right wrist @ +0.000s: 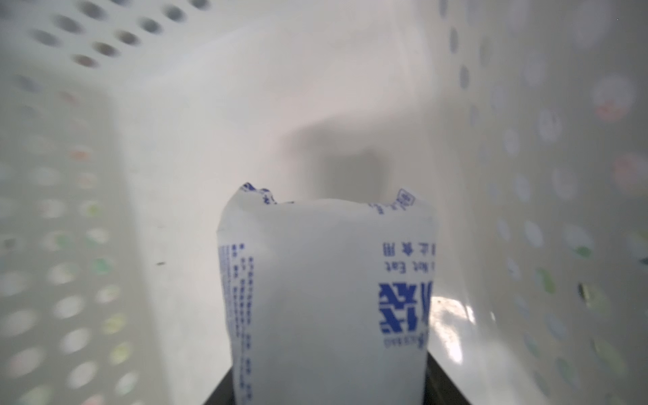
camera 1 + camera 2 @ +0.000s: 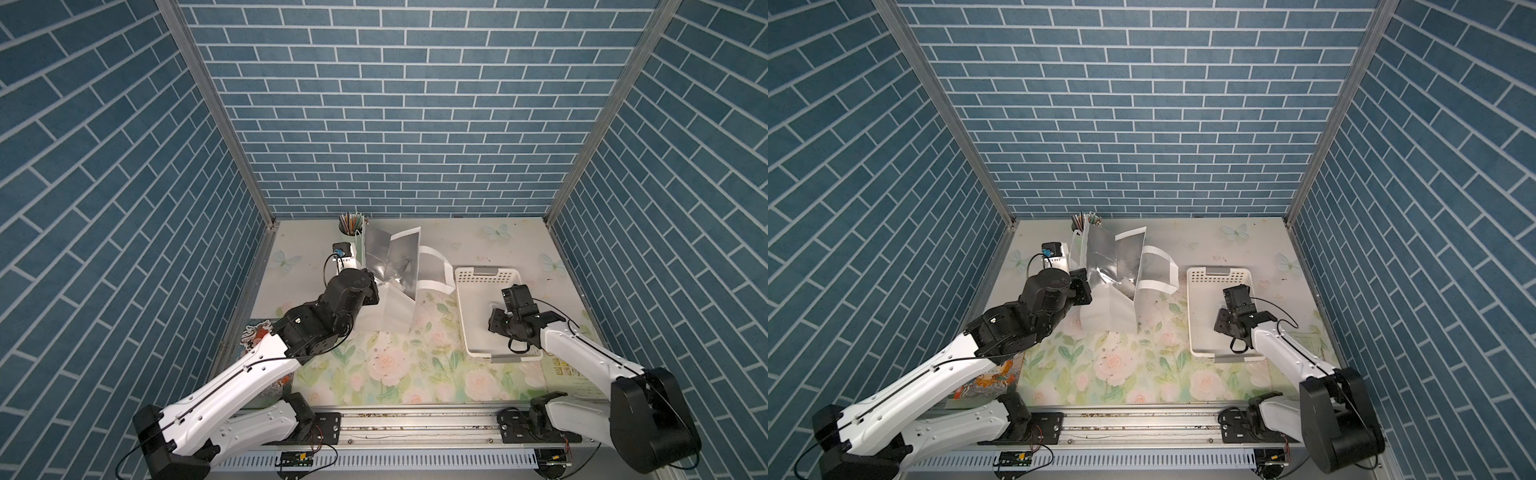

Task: Place the ice pack in the delivery bag
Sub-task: Pick up the ice pack from the bin, then place the ice pack in the delivery bag.

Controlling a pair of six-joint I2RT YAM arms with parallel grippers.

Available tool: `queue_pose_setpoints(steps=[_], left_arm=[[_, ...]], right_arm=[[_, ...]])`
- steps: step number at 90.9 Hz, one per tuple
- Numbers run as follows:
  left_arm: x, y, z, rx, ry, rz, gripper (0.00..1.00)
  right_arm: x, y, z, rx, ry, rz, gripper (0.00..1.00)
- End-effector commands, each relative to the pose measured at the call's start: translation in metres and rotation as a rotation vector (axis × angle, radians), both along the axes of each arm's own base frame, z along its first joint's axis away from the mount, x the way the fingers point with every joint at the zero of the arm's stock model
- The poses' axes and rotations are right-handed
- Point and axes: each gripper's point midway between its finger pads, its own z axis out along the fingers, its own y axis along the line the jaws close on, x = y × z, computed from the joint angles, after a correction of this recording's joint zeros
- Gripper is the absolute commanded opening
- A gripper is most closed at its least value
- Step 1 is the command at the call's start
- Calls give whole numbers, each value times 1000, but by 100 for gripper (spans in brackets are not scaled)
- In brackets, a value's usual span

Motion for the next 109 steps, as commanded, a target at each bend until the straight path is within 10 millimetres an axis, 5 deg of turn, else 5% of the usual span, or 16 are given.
queue_pose_setpoints(steps=[1,17,29,53,91,109], left_arm=[[3,6,7,5,-18,28,0],[3,6,9,-11,-24,34,0],[2,5,12,-29,-28,29,0],[1,2,13,-51,-21,14,0],[0,1,8,-48,-5,12,0],[1,3,7,-38,-8,23,0]], right_arm=[[22,47,99,211,-280,209,0],[14,92,255,427,-623,447,0],[5,141,309,422,-649,628,0],[14,233,297,268,-474,865,0],[43,288,244,121,-301,901,0],[34,299,220,69,-244,949,0]])
